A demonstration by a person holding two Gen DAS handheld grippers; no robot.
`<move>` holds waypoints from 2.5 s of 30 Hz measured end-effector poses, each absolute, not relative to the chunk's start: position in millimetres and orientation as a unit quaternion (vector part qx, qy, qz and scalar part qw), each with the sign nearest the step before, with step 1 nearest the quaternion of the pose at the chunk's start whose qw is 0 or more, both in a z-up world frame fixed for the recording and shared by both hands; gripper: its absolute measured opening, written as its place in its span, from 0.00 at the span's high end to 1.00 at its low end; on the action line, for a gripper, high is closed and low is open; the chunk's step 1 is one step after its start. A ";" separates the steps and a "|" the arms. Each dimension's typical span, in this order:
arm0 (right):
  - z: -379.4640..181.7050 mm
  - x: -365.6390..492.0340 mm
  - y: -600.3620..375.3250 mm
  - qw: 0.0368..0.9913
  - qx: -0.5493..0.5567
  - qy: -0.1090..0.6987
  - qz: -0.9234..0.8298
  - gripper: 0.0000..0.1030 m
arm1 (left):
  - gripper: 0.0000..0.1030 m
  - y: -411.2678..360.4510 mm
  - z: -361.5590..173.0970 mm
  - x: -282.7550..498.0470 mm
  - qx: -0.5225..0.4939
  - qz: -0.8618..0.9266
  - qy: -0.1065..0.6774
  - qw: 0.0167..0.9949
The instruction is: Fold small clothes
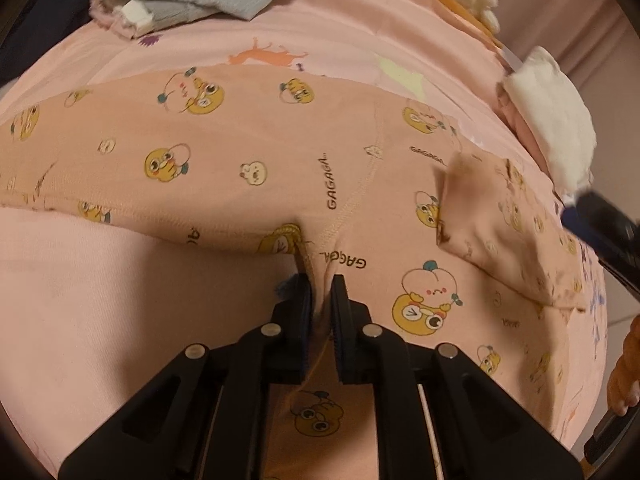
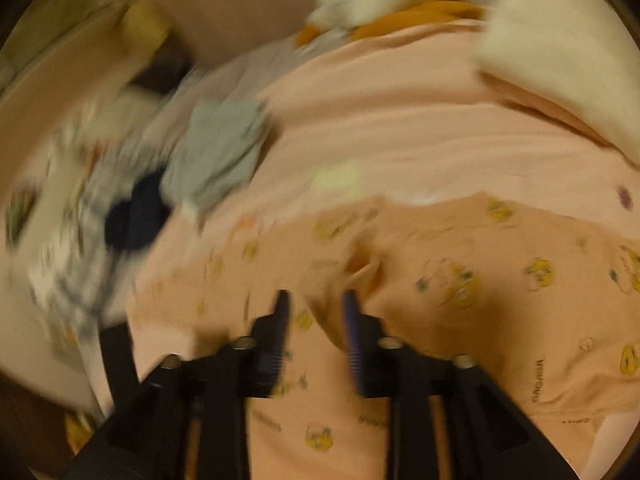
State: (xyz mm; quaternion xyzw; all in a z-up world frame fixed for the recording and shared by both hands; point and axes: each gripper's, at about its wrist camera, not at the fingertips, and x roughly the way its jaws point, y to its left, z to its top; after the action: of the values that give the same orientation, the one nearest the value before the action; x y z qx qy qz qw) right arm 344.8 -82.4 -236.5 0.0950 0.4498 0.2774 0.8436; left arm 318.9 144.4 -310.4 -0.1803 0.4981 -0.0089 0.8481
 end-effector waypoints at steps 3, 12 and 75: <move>-226.8 319.0 -99.3 0.870 0.015 0.425 0.249 0.39 | 0.84 147.8 -309.8 318.5 -0.190 -0.026 0.497 0.846; -239.4 274.4 -231.1 0.918 -0.125 0.370 0.069 0.12 | 0.54 126.3 -264.1 309.0 -0.198 -0.017 0.495 0.846; -304.3 304.7 -262.6 0.871 0.048 0.442 0.208 0.86 | 0.90 101.0 -275.9 390.5 -0.303 0.068 0.388 0.868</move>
State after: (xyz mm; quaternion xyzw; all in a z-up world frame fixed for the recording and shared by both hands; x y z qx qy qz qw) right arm 304.7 -262.6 -304.3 0.0478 0.4418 0.2081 0.8713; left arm 390.5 101.0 -275.9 -0.3033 0.3879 0.0678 0.8677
